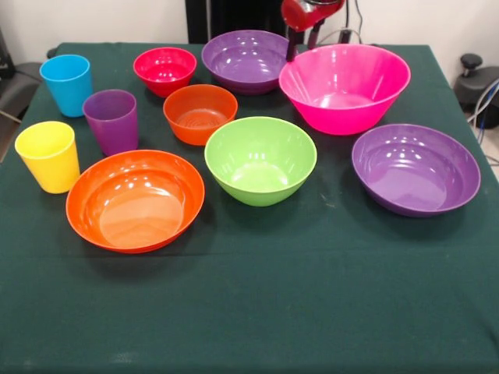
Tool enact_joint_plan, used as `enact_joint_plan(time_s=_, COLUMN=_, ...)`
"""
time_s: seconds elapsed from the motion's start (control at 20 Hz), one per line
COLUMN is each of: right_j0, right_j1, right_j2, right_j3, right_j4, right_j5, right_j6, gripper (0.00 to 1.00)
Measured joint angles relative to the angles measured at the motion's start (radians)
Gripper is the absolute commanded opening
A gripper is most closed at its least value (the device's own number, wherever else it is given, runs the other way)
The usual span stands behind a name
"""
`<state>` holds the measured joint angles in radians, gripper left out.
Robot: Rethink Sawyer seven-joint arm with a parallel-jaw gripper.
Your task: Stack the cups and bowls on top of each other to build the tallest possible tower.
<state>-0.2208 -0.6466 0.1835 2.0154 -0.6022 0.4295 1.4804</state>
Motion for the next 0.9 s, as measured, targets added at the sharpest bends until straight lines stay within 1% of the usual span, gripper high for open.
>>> enact_joint_plan(time_s=0.2, right_j0=-0.007, right_j1=-0.013, right_j2=0.002, right_j3=0.0, right_j4=0.015, right_j5=0.016, right_j6=0.0, gripper=1.0)
enact_joint_plan(time_s=0.5, right_j0=-0.023, right_j1=-0.071, right_j2=0.004, right_j3=0.0, right_j4=0.048, right_j5=0.094, right_j6=0.0, gripper=1.0)
enact_joint_plan(time_s=0.7, right_j0=-0.024, right_j1=-0.095, right_j2=0.004, right_j3=-0.002, right_j4=0.052, right_j5=0.125, right_j6=0.0, gripper=1.0)
enact_joint_plan(time_s=0.9, right_j0=-0.024, right_j1=-0.1, right_j2=0.004, right_j3=-0.01, right_j4=0.052, right_j5=0.138, right_j6=0.0, gripper=1.0)
